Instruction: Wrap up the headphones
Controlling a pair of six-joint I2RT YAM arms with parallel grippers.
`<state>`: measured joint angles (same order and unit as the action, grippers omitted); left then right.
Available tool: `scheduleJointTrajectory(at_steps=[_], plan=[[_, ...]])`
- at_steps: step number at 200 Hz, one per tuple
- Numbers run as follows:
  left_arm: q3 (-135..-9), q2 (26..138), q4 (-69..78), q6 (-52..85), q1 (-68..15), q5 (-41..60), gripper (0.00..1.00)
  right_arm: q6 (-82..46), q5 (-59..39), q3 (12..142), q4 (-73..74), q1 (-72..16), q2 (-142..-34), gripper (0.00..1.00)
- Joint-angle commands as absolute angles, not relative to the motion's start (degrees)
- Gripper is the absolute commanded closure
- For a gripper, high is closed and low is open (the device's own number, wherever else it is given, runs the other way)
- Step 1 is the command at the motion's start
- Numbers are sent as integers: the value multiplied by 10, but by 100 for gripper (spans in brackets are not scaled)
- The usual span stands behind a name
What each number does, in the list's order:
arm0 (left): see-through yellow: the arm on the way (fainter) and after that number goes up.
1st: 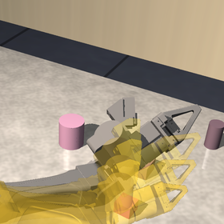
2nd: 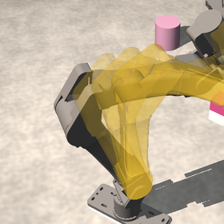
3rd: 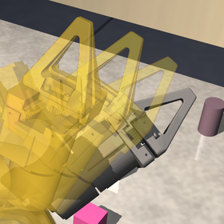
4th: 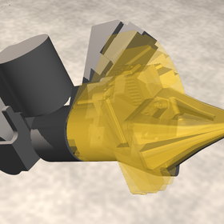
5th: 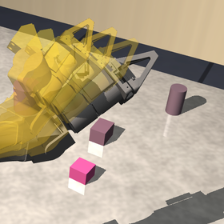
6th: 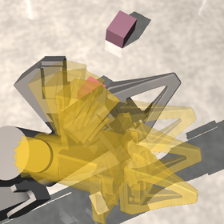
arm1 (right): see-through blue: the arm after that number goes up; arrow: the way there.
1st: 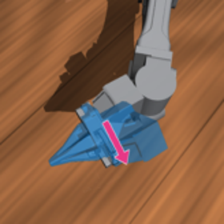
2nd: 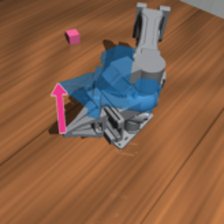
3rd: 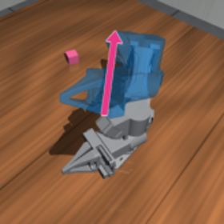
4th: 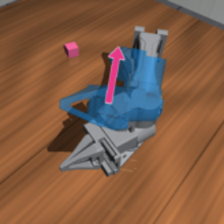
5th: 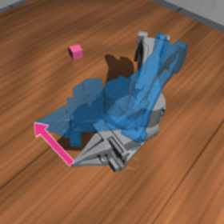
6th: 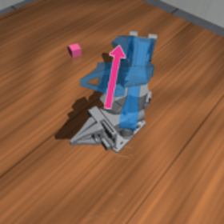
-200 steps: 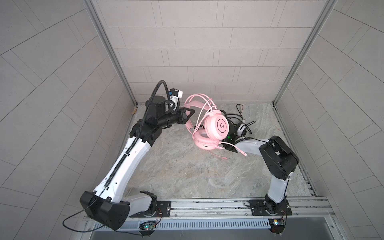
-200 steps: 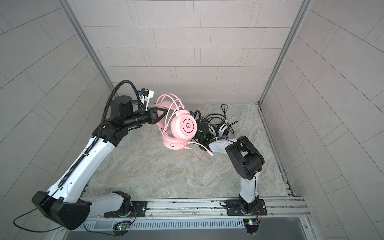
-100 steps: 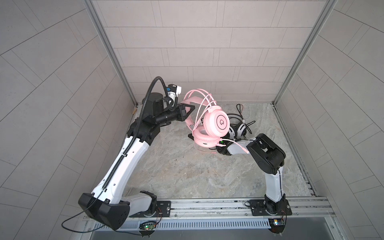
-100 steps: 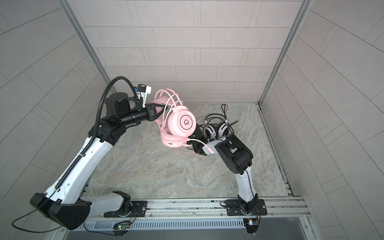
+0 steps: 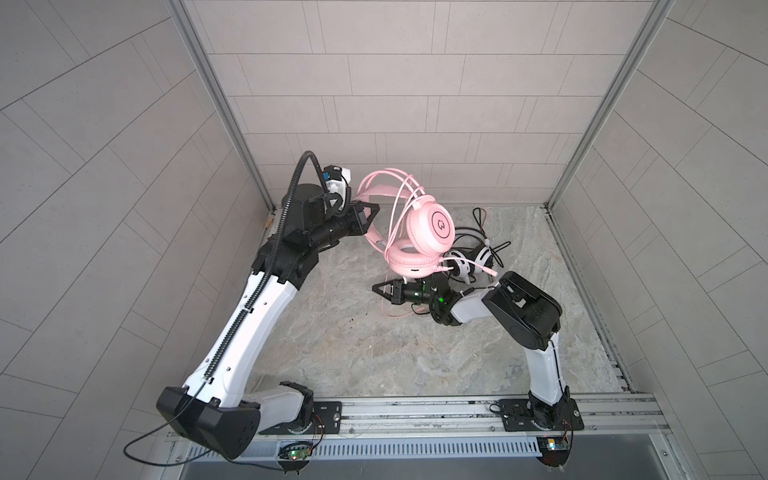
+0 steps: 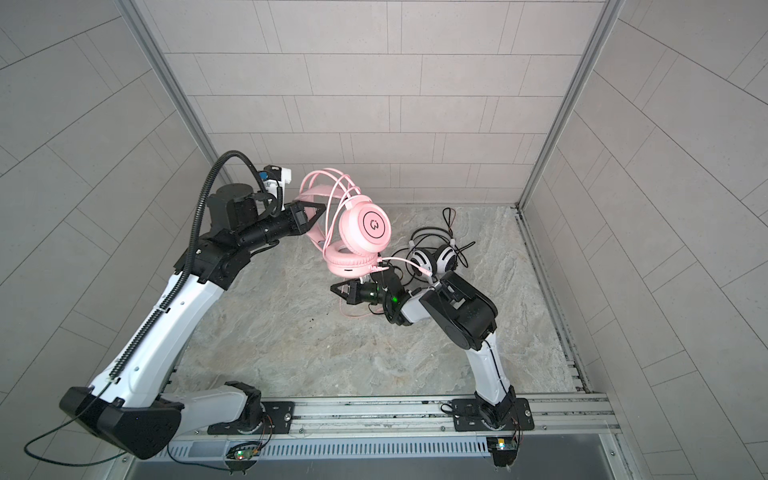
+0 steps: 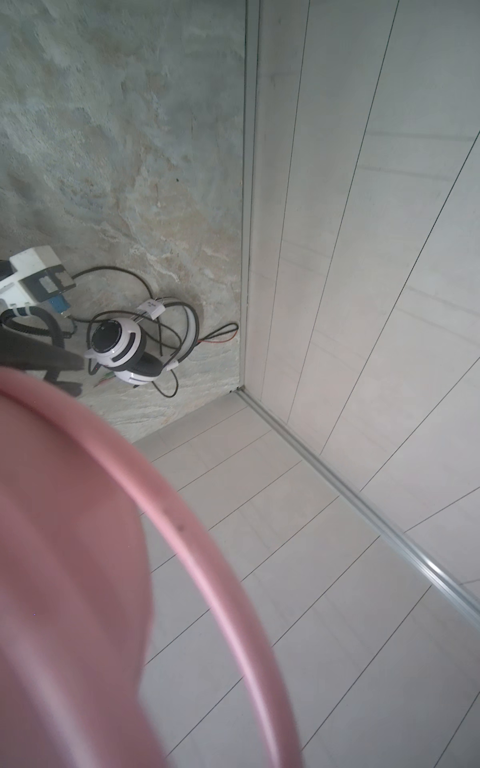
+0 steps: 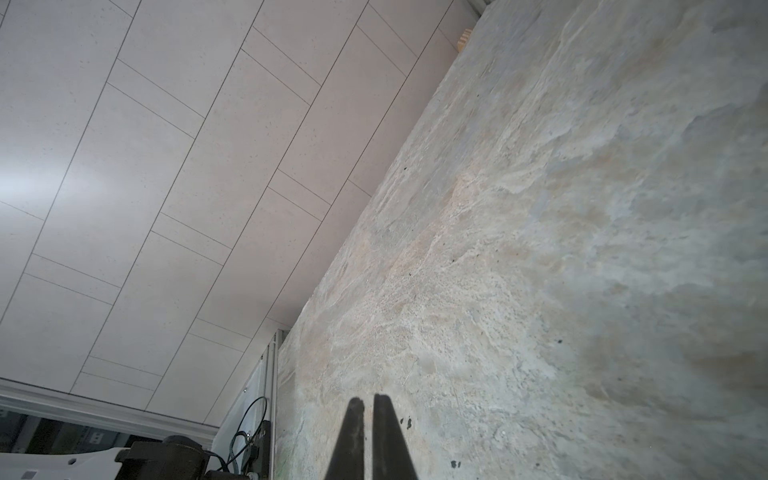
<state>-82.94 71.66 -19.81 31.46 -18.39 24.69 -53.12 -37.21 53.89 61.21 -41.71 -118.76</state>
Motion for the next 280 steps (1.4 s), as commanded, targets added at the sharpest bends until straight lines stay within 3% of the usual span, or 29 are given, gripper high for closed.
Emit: scheduleJointTrajectory(at_steps=[1,85,117,150,197,280], plan=[[-819,694,-143,378,-178,143,100,-593,-366,519,694,-439,-1212,96],[-768,656,-207,471,-163,-161,100,-602,-313,431,730,-495,-1173,97],[-783,672,-257,510,-162,-254,100,-585,-320,423,678,-499,-1121,97],[-801,693,-298,537,-161,-340,100,-493,-322,445,509,-532,-1037,97],[-785,712,-266,524,-160,-372,100,-243,-228,561,95,-628,-920,97],[-736,752,-261,487,-160,-349,100,-54,-124,690,-156,-641,-794,98]])
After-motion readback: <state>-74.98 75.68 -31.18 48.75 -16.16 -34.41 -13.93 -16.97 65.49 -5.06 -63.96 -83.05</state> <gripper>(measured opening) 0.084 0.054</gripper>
